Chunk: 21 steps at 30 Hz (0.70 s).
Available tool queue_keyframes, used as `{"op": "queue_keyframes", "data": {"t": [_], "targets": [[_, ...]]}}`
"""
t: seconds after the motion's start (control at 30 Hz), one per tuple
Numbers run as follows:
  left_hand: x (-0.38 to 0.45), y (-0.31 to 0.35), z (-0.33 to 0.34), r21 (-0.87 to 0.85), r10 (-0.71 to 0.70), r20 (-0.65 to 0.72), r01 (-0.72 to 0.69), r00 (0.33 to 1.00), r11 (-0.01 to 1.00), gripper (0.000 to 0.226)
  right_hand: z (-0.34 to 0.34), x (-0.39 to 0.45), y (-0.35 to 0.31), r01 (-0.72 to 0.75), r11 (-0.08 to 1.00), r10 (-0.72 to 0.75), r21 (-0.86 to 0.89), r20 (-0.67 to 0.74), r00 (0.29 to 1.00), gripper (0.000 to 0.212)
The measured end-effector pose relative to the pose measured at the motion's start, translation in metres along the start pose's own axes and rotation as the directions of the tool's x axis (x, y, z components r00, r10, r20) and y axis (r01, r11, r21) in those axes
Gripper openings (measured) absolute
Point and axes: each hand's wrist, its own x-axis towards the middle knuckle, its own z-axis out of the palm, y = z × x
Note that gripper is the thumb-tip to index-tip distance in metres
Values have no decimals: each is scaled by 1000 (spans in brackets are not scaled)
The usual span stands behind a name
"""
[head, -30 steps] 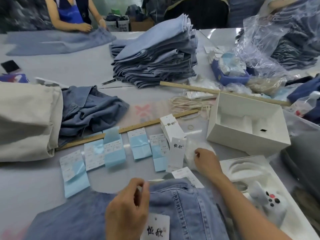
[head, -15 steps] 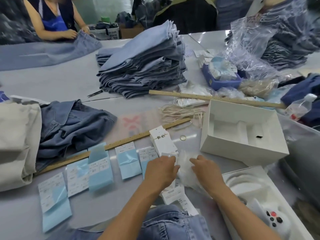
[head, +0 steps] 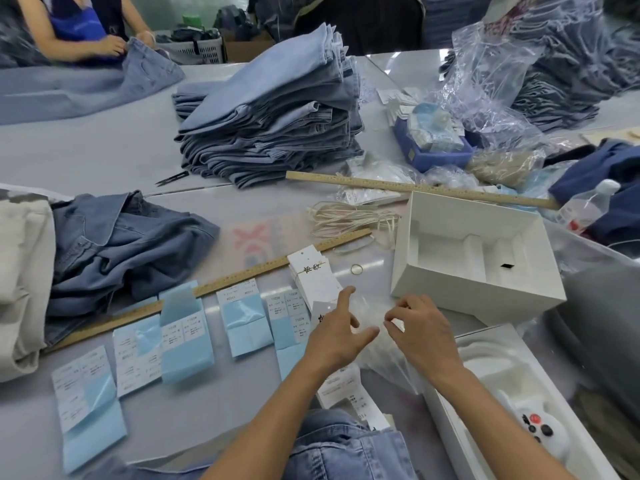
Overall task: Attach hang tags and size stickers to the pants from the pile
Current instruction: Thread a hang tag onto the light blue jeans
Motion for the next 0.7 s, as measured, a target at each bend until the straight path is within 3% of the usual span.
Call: {"op": "queue_keyframes", "data": {"t": [0.1, 0.23, 0.37, 0.5, 0.6, 0.7], "targets": [[0, 5, 1, 52, 101, -66, -98, 993, 994, 69, -2, 4, -1, -44, 987, 49, 157, -24, 999, 3], [5, 11, -2, 225, 304, -158, -265, 940, 938, 44, -5, 10, -2, -186, 854, 158, 485, 100, 982, 9], [9, 23, -9, 134, 321, -120, -306, 939, 943, 21, -13, 9, -8, -126, 824, 85, 553, 100, 991, 9], [8, 24, -11, 164, 346, -167, -320, 923, 933, 15, -27, 8, -7, -145, 802, 92, 580, 120, 989, 12], [6, 25, -12, 161, 357, -205, -328, 911, 931, 15, -43, 5, -5, -160, 699, 133, 697, 93, 987, 14], [3, 31, -13, 162, 390, -212, -361, 896, 918, 14, -56, 4, -6, -197, 520, 189, 831, 113, 976, 13]]}}
